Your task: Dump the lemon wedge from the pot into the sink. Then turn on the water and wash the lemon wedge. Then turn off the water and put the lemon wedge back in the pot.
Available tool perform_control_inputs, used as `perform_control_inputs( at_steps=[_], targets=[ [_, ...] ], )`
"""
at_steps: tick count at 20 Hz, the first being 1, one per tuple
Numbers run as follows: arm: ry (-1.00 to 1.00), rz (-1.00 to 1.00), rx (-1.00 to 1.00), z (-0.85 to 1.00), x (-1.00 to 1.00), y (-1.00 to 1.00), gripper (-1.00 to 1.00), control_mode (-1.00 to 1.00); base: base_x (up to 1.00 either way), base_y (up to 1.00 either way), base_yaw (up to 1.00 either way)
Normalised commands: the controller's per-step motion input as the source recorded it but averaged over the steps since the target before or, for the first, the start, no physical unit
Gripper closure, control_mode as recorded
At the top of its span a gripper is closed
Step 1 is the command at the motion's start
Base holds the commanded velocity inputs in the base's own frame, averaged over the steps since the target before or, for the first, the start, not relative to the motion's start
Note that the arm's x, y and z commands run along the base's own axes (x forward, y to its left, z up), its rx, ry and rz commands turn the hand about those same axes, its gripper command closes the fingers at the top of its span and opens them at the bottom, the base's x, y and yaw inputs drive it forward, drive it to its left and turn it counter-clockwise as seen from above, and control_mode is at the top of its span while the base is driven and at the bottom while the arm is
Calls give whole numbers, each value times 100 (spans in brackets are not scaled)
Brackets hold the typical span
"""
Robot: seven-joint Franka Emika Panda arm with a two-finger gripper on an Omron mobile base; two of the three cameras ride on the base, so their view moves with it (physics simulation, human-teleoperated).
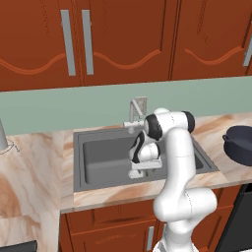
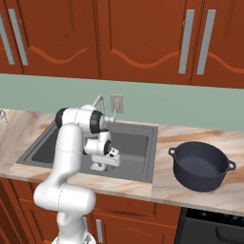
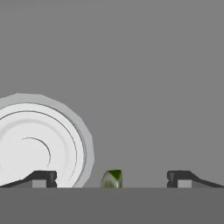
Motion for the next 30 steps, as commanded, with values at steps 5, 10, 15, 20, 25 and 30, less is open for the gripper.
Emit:
perform_control_inputs(
  at_steps=[5, 10, 15, 20, 25, 30],
  targets=[
    [0, -5, 0, 0, -36, 0, -100, -100, 0, 0, 0],
    [0, -5, 0, 0, -3, 0, -100, -100, 0, 0, 0],
    [0, -3, 0, 0, 3, 0, -100, -100, 0, 0, 0],
    [0, 0, 0, 0, 16, 0, -100, -100, 0, 0, 0],
    [0, 0, 0, 0, 22, 1, -100, -100, 0, 0, 0],
    [0, 0, 0, -7, 7, 0, -100, -100, 0, 0, 0]
  ],
)
